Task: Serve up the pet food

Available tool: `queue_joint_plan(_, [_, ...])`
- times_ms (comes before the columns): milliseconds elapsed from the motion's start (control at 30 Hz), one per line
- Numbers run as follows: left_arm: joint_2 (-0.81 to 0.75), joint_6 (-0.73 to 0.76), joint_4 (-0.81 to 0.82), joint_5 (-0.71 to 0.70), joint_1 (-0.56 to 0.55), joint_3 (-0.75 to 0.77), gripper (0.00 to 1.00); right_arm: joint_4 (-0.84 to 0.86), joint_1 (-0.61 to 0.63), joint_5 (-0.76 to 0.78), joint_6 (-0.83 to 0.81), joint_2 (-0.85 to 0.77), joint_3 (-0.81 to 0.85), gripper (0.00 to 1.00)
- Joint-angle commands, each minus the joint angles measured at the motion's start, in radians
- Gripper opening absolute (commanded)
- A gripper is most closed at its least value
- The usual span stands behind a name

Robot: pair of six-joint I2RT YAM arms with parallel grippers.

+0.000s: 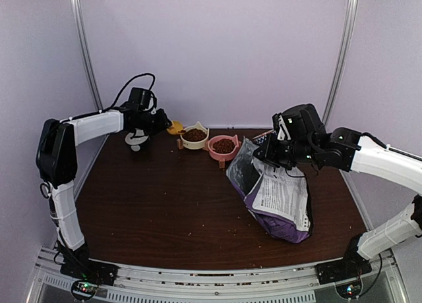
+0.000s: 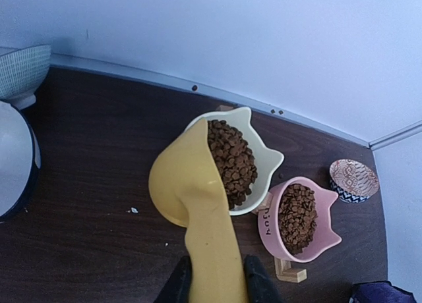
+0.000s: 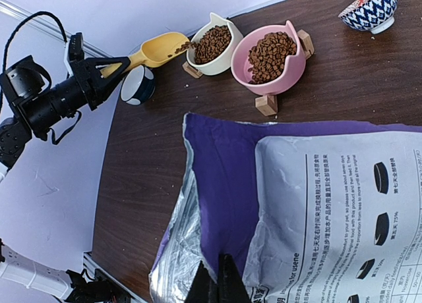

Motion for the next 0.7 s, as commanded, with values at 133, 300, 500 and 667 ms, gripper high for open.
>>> queue_joint_plan(133, [-0.041, 0.158, -0.054, -0.044, -0.034, 0.102, 0.00, 0.030, -0.008, -0.007, -0.008, -0.003, -0.005, 0.00])
queue_joint_plan(300, [-0.028, 0.243, -0.120, -0.080, -0.058, 0.158, 0.00, 0.030, -0.008, -0.006, -0.008, -0.001, -0.005, 0.00])
queue_joint_plan(500, [-0.015, 0.336, -0.202, -0.156, -0.095, 0.226, 0.00, 0.027, -0.008, -0.006, -0.010, 0.004, -0.005, 0.00])
queue_joint_plan(667, [-0.020, 0.371, -0.226, -0.185, -0.108, 0.245, 0.00, 0.020, -0.008, 0.001, -0.017, 0.004, -0.005, 0.00])
